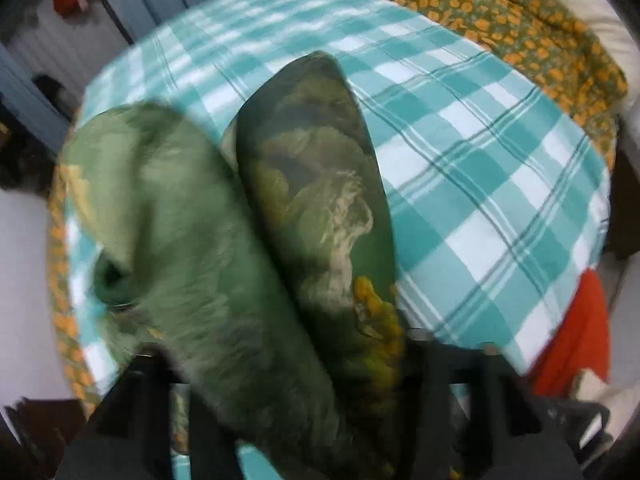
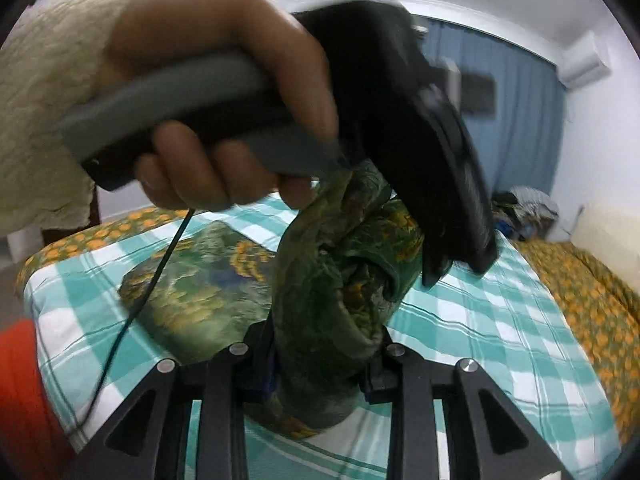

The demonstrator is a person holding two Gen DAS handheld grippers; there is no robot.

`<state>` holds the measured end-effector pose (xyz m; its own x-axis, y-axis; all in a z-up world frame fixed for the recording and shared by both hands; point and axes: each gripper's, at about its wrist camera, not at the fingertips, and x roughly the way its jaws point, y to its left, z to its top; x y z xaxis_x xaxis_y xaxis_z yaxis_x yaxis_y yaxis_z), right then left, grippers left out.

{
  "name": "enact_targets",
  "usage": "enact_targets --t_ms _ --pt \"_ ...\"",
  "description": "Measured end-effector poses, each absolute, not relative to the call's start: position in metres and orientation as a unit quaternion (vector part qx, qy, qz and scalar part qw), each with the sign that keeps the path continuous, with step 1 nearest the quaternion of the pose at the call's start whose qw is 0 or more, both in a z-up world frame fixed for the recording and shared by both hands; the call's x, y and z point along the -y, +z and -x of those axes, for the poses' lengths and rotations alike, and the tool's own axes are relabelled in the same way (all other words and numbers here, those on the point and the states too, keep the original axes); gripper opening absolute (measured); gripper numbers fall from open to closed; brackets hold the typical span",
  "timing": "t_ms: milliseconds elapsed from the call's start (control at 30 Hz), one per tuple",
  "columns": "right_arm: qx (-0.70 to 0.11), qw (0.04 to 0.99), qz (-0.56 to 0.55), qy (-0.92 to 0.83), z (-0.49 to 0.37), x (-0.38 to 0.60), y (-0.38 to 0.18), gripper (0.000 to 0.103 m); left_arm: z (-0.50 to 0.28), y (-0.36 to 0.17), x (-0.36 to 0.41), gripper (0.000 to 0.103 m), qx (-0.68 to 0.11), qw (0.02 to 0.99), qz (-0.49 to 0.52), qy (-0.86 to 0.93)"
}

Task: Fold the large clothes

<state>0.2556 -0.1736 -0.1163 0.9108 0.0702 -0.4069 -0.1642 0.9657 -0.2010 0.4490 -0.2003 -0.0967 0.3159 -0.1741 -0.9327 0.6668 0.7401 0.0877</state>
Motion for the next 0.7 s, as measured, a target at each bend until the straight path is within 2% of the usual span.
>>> enact_targets --t_ms 67,133,200,267,433,500,700 --pt "-0.217 0.968 0.101 0.069 -0.260 0.176 -0.119 0.031 -0.455 -0.097 0.182 0.032 -0.521 0.780 -0.210 -0.276" --pt "-0.226 0.967 0.084 0.085 -0.261 0.183 -0.116 0.041 -0.462 -0.093 0.160 0.031 -0.524 0.784 -0.182 -0.278" --pt "-0.229 0.965 0.051 0.118 -0.257 0.194 -0.110 0.061 -0.473 -0.091 0.127 0.031 -0.521 0.792 -0.162 -0.275" --pt "-0.228 0.964 0.026 0.135 -0.253 0.203 -0.106 0.064 -0.485 -0.085 0.089 0.032 -0.523 0.798 -0.136 -0.267" --pt "-0.278 0.948 -0.027 0.154 -0.277 0.217 -0.110 0.063 -0.500 -0.093 0.009 0.033 -0.523 0.812 -0.108 -0.235" --pt "-0.296 0.941 -0.028 0.163 -0.299 0.212 -0.113 0.041 -0.503 -0.104 -0.020 0.034 -0.531 0.813 -0.085 -0.224" --pt "-0.351 0.913 -0.041 0.204 -0.370 0.177 -0.131 0.031 -0.503 -0.144 -0.087 0.035 -0.536 0.819 -0.027 -0.201"
